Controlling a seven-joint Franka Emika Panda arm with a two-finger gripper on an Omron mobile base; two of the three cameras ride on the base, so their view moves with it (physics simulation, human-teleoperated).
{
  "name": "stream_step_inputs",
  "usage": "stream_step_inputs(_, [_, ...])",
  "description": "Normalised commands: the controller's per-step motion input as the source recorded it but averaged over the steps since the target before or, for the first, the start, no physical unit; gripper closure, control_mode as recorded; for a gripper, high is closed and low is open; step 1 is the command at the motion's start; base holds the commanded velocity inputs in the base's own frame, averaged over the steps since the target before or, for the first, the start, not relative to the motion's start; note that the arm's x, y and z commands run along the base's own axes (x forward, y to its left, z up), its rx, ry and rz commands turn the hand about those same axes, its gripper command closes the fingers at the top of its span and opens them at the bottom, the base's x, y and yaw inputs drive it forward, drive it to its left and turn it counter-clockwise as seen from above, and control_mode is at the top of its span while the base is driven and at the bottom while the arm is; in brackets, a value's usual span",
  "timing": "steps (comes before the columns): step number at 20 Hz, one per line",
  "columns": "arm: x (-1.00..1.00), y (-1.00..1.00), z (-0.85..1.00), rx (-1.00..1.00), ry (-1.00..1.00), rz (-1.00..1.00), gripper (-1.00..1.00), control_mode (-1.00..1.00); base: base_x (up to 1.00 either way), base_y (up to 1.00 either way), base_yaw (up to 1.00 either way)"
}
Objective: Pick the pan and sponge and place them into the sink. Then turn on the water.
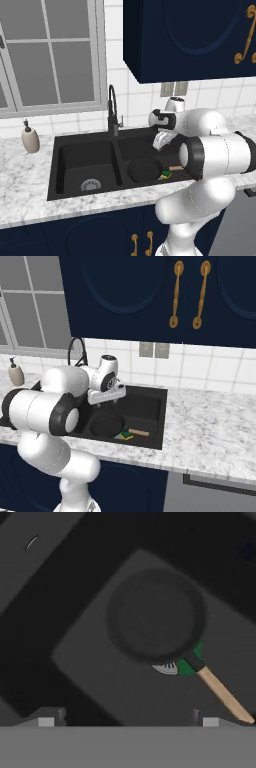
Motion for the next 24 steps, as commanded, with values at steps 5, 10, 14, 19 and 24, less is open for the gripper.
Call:
stream_step_inputs(5, [0.01,-0.04,0.0,0.0,0.03,0.0,-1.0,-1.0,0.0,0.0,0.0])
stream_step_inputs(10, [0.0,0.47,0.0,0.07,0.0,-0.5,-1.0,-1.0,0.0,0.0,0.0])
stream_step_inputs(14, [0.0,0.22,0.0,0.17,0.02,-0.79,-1.0,-1.0,0.0,0.0,0.0])
stream_step_inputs(19, [0.0,0.15,-0.02,0.09,0.04,-0.51,-1.0,-1.0,0.0,0.0,0.0])
stream_step_inputs(24, [0.0,0.0,-0.01,0.0,0.0,-0.01,-1.0,-1.0,0.0,0.0,0.0])
